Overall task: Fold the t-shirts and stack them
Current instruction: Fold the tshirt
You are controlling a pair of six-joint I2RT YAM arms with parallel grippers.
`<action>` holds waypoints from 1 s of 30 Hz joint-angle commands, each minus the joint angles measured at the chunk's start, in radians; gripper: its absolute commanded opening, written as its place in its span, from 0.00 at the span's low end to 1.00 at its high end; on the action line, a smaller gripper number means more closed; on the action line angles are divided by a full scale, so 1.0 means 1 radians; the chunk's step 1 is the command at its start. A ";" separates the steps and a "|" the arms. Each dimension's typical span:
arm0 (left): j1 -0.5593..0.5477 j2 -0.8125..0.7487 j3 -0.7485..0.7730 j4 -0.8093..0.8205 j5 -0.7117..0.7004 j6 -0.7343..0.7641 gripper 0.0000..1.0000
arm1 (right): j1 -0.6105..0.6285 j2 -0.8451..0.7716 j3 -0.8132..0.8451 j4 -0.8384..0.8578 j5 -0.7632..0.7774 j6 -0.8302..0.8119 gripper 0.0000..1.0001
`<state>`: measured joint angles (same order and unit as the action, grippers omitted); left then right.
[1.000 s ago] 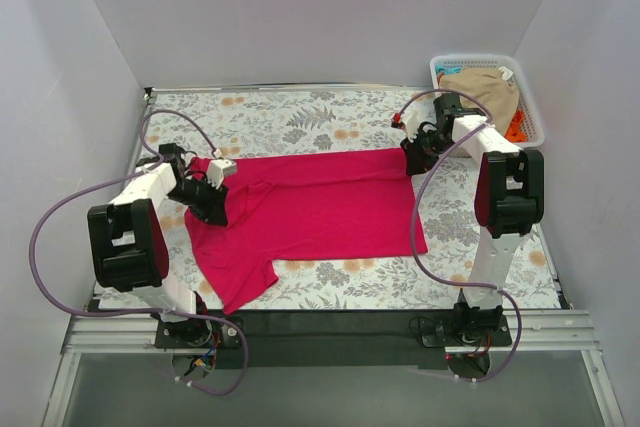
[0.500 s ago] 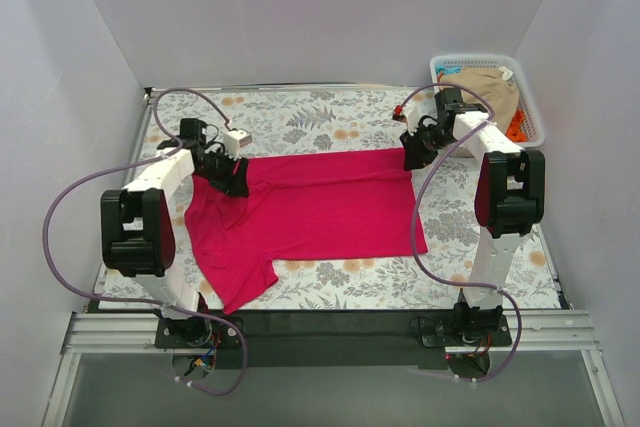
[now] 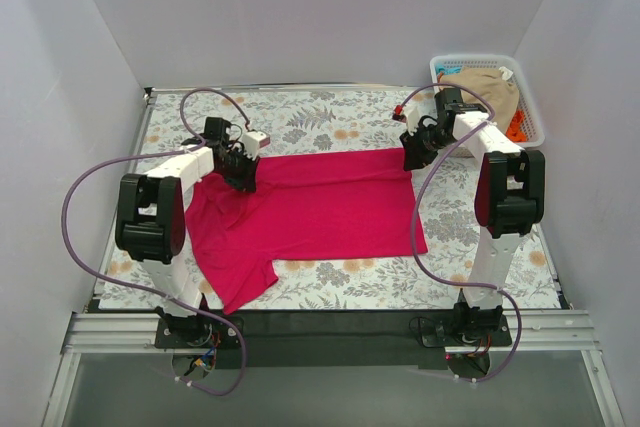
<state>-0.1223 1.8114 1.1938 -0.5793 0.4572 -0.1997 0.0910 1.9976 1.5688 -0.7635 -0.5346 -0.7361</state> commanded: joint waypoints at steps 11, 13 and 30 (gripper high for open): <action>-0.105 -0.148 -0.057 -0.182 0.147 0.166 0.05 | 0.000 -0.025 0.007 -0.016 -0.021 -0.003 0.25; -0.125 -0.155 -0.072 -0.192 0.146 0.167 0.21 | 0.000 -0.023 0.008 -0.016 -0.021 -0.003 0.25; 0.082 -0.098 0.078 -0.209 0.123 -0.049 0.23 | 0.035 0.062 0.120 -0.007 -0.053 0.059 0.26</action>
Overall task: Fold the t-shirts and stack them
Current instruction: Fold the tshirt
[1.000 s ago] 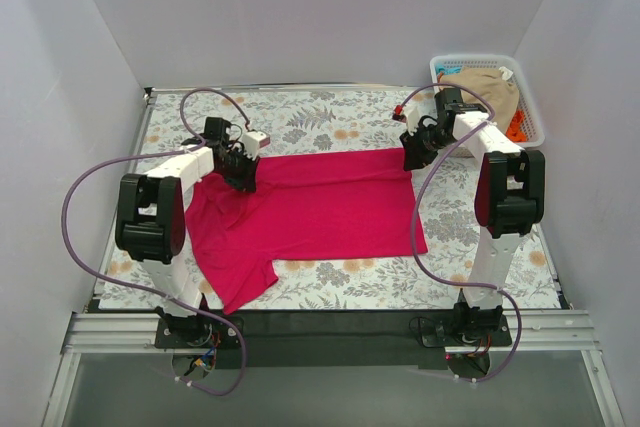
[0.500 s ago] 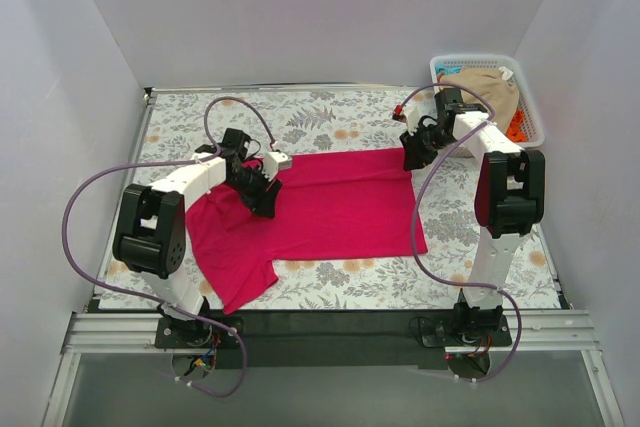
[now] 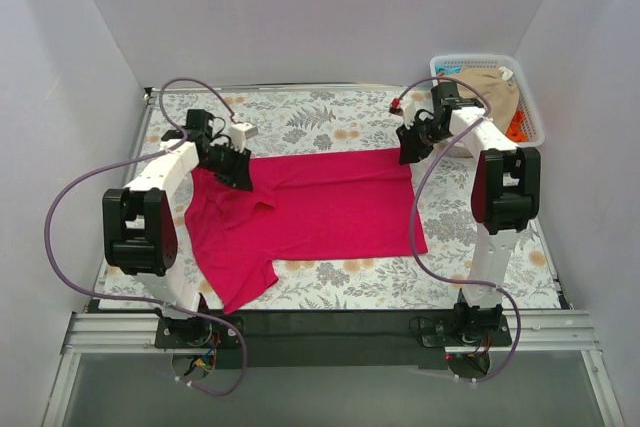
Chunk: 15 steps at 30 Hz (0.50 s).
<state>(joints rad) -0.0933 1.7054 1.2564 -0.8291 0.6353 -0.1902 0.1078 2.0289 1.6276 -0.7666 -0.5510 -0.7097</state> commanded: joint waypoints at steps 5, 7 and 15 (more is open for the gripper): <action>0.058 0.045 -0.029 0.090 -0.177 -0.075 0.21 | 0.053 0.092 0.080 0.018 -0.010 0.055 0.24; 0.058 0.056 -0.047 0.079 -0.160 -0.069 0.23 | 0.065 0.106 0.077 0.021 0.002 0.059 0.23; -0.046 0.049 -0.130 0.107 -0.163 -0.086 0.28 | 0.085 0.111 0.026 0.044 0.010 0.078 0.22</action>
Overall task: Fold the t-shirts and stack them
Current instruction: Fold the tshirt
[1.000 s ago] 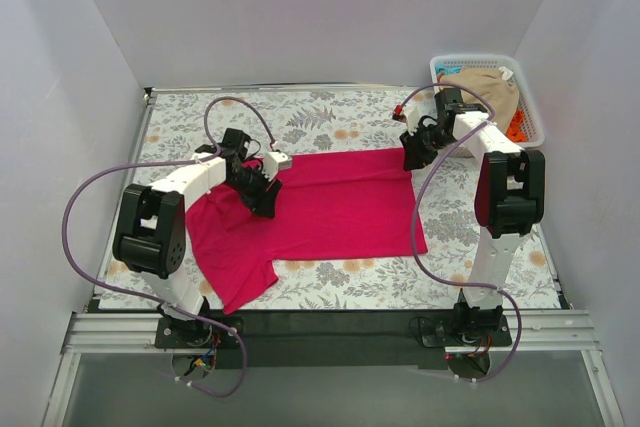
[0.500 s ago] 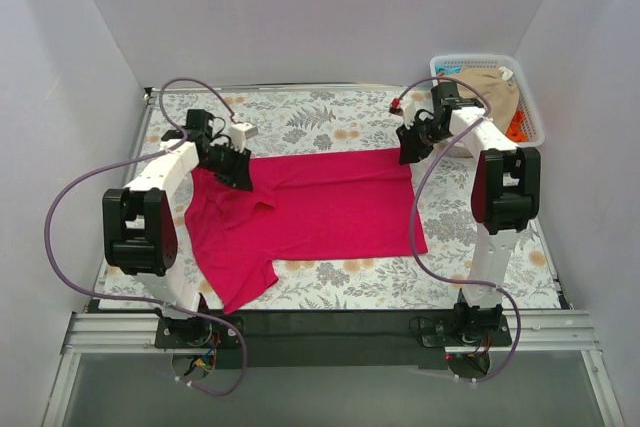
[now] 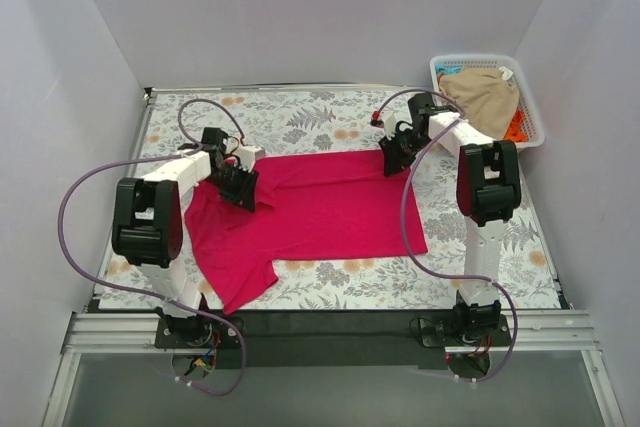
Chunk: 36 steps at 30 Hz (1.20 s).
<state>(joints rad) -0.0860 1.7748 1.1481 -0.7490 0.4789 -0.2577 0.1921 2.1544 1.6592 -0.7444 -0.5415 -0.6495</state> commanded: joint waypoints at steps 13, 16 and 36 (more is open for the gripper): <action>-0.161 -0.106 -0.035 0.011 0.000 -0.058 0.33 | 0.003 -0.053 -0.021 0.016 0.002 0.020 0.23; -0.153 -0.147 -0.013 -0.023 -0.017 -0.052 0.43 | 0.007 -0.082 -0.042 0.019 -0.006 0.024 0.24; -0.235 0.001 0.050 0.112 -0.161 -0.138 0.44 | 0.009 -0.100 -0.076 0.020 0.005 0.030 0.24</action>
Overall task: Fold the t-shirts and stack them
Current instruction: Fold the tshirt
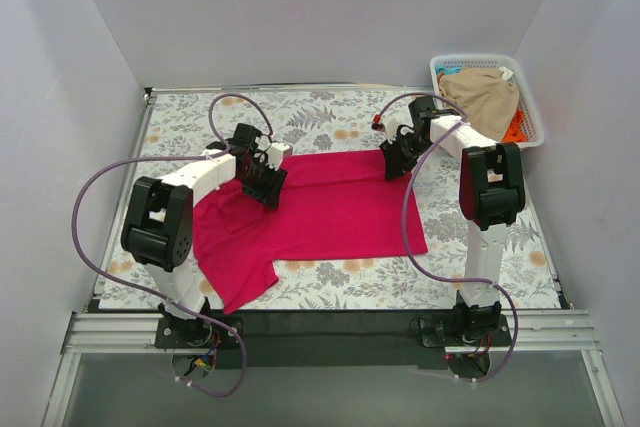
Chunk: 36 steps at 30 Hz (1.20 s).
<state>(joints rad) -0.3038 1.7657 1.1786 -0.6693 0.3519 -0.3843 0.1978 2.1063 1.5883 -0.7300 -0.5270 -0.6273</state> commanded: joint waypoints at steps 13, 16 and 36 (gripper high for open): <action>-0.034 -0.026 0.046 -0.032 0.088 0.007 0.00 | 0.005 -0.045 -0.002 0.006 -0.007 0.003 0.23; -0.037 -0.020 0.036 -0.058 0.090 0.012 0.16 | 0.005 -0.037 0.007 0.004 -0.011 0.006 0.24; 0.411 0.078 0.266 -0.001 -0.094 -0.206 0.30 | 0.006 0.050 0.205 0.047 0.004 0.103 0.24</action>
<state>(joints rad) 0.0891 1.7920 1.4162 -0.6823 0.3626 -0.5304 0.1978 2.1170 1.7271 -0.7132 -0.5259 -0.5694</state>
